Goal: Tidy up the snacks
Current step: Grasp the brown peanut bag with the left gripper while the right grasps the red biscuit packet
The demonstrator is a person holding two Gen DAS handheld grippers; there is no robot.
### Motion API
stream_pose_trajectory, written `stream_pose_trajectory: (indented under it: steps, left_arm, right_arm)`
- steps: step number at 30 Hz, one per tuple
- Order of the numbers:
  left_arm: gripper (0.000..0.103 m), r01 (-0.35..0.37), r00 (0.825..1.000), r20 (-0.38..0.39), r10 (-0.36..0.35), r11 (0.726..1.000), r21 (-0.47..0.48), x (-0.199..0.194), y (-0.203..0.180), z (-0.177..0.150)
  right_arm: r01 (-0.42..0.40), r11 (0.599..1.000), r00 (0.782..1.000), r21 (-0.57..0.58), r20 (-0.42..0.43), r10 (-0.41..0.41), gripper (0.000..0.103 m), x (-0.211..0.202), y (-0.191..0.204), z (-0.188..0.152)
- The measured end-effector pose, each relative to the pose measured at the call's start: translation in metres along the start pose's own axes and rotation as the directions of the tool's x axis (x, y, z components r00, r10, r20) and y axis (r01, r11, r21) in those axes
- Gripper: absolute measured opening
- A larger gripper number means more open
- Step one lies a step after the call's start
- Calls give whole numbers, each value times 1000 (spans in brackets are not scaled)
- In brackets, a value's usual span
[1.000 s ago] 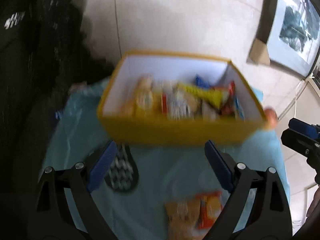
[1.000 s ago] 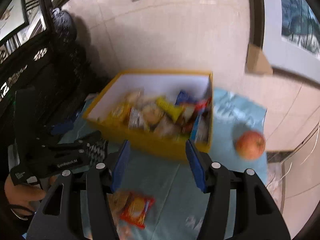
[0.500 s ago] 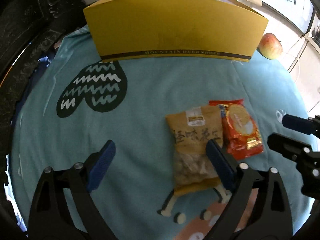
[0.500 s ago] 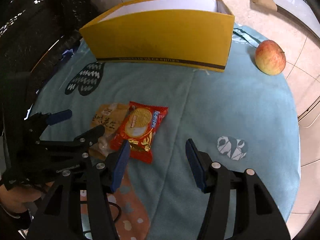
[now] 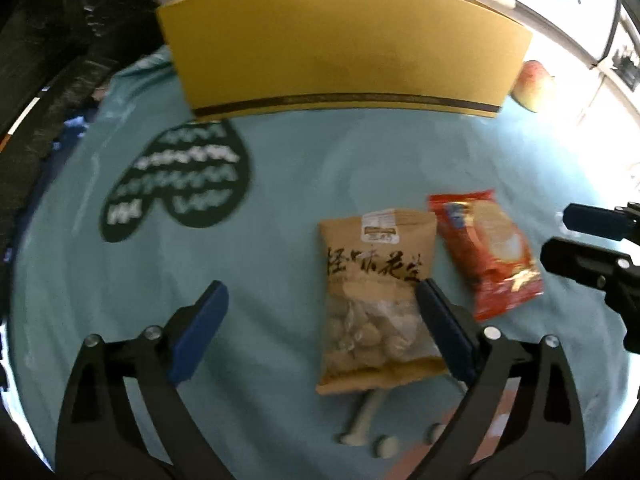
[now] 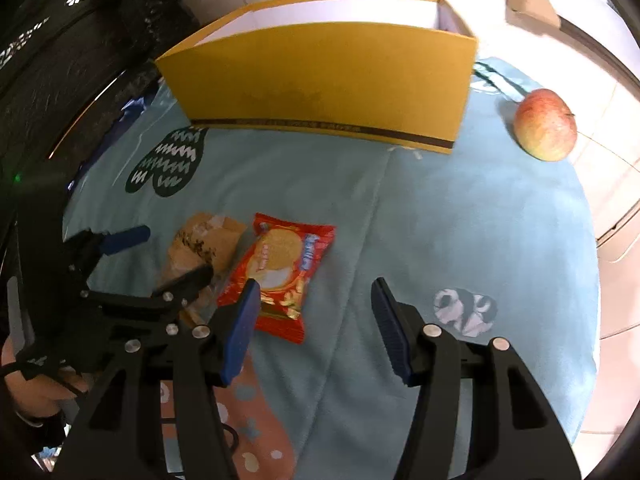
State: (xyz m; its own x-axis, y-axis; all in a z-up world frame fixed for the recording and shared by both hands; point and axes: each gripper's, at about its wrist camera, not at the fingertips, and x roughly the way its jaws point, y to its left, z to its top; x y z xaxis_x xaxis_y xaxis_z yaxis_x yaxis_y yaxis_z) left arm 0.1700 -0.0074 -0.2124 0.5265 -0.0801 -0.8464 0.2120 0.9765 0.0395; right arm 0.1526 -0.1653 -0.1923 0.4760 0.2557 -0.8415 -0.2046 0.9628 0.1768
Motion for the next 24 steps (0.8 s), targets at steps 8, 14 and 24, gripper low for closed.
stream_pose_trajectory:
  steps: [8, 14, 24]
  left_arm:
    - [95, -8, 1000, 8, 8, 1000, -4, -1, 19, -5]
    - [90, 73, 997, 21, -74, 995, 69, -2, 1, -14]
    - [47, 64, 998, -4, -64, 996, 65, -1, 3, -6]
  right_arm:
    - [19, 999, 998, -33, -57, -20, 60, 33, 28, 17]
    - [34, 997, 992, -70, -122, -42, 44, 46, 22, 7]
    - [2, 999, 995, 42, -96, 3, 43, 21, -11, -16]
